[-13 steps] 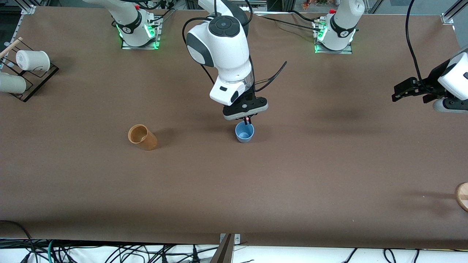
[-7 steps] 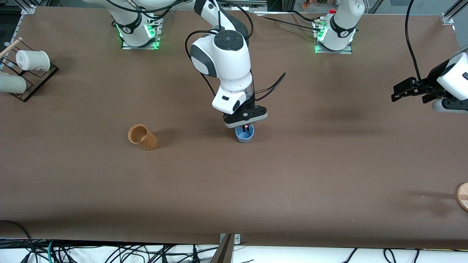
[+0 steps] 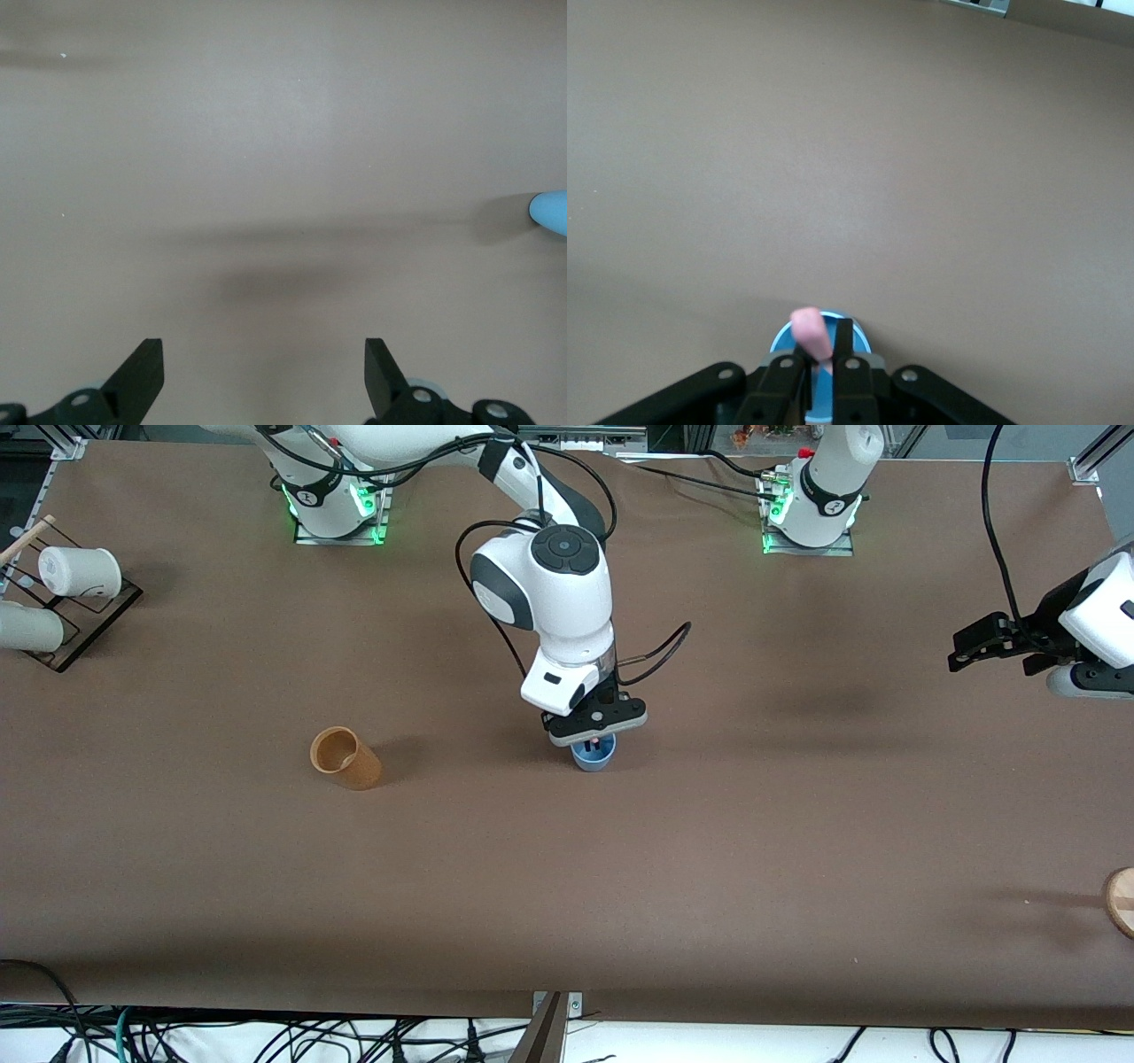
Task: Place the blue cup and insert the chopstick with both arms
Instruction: 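Open the right gripper and move it away from the blue cup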
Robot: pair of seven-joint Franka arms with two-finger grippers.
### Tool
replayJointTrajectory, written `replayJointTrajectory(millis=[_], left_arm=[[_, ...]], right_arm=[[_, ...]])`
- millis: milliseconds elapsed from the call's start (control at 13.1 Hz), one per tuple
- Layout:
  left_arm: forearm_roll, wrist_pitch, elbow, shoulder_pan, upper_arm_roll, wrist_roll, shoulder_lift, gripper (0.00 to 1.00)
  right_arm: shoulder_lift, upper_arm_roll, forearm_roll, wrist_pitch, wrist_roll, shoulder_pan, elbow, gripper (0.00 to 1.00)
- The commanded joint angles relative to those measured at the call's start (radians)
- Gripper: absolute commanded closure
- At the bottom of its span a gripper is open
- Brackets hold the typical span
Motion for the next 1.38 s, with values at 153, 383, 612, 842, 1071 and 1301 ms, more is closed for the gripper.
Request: replayJointTrajectory(millis=[153, 383, 612, 842, 1071, 1301], left_arm=[[-0.003, -0.003, -0.006, 0.011, -0.01, 0.012, -0.01, 0.0], [-0.003, -0.003, -0.006, 0.011, -0.01, 0.012, -0.01, 0.0], [-0.003, -0.003, -0.006, 0.011, -0.01, 0.012, -0.01, 0.0], [-0.005, -0.003, -0.006, 0.011, -0.01, 0.012, -0.01, 0.0], [-0.006, -0.003, -0.006, 0.011, -0.009, 0.012, -0.01, 0.0], [-0.006, -0.003, -0.007, 0.011, -0.009, 0.012, -0.01, 0.0]], right_arm=[[0.0, 0.003, -0.008, 0.0, 0.018, -0.001, 0.013, 0.0], [-0.024, 0.004, -0.007, -0.066, 0.019, -0.003, 0.017, 0.0], [-0.064, 0.004, 0.051, -0.167, 0.013, -0.049, 0.019, 0.0], [-0.116, 0.0, 0.186, -0.273, -0.098, -0.116, 0.017, 0.0], [-0.159, 0.001, 0.202, -0.411, -0.265, -0.214, 0.017, 0.0], [-0.208, -0.008, 0.262, -0.54, -0.477, -0.32, 0.017, 0.0]])
